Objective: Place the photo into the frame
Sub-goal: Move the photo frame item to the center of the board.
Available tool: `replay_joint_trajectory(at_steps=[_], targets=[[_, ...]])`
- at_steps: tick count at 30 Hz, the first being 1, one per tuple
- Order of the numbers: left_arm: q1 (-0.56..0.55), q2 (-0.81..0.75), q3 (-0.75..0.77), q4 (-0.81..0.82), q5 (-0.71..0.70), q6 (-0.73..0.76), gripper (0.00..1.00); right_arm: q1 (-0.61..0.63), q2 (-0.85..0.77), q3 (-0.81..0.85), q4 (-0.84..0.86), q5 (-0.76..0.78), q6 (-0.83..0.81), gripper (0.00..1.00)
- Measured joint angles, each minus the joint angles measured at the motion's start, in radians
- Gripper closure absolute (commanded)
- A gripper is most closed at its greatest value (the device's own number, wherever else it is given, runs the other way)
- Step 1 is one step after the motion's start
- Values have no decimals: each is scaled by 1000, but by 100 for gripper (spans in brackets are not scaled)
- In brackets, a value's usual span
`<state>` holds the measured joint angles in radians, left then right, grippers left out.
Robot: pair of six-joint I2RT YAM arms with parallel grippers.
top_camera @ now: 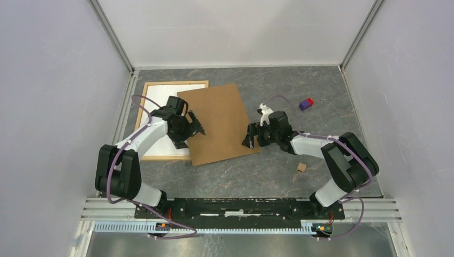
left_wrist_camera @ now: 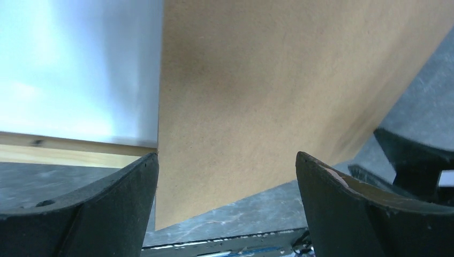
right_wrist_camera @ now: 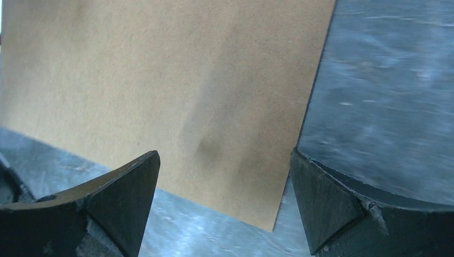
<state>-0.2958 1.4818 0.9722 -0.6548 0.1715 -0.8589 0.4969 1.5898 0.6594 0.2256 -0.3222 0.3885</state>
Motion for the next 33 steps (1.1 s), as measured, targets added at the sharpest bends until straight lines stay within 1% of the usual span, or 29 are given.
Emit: replay_joint_trajectory(at_steps=[4, 7, 11, 14, 18, 21, 23, 26, 28, 30, 33], targets=[[95, -15, -1, -45, -79, 79, 0, 101, 21, 8, 27, -26, 68, 3], [154, -13, 17, -102, -175, 145, 0, 180, 35, 11, 48, -79, 117, 2], [177, -23, 55, -152, -278, 222, 0, 249, 52, 17, 38, -181, 145, 2], [183, -63, 79, -183, -355, 270, 0, 239, 56, 45, -21, -210, 126, 2], [195, -129, 124, -187, -464, 307, 0, 192, 50, 53, -69, -239, 92, 2], [217, -127, 185, -162, -533, 322, 0, 142, 35, 47, -98, -252, 63, 2], [246, -90, 246, -137, -565, 332, 0, 115, 32, 45, -106, -266, 51, 2], [327, 16, 347, -86, -557, 351, 0, 83, 41, 45, -93, -291, 49, 2], [400, 103, 406, -43, -513, 365, 0, 61, 66, 45, -52, -322, 63, 2], [457, 173, 426, 6, -475, 388, 0, 45, 93, 45, 6, -349, 88, 3], [526, 273, 467, 14, -406, 412, 0, 29, 136, 45, 103, -375, 138, 5]])
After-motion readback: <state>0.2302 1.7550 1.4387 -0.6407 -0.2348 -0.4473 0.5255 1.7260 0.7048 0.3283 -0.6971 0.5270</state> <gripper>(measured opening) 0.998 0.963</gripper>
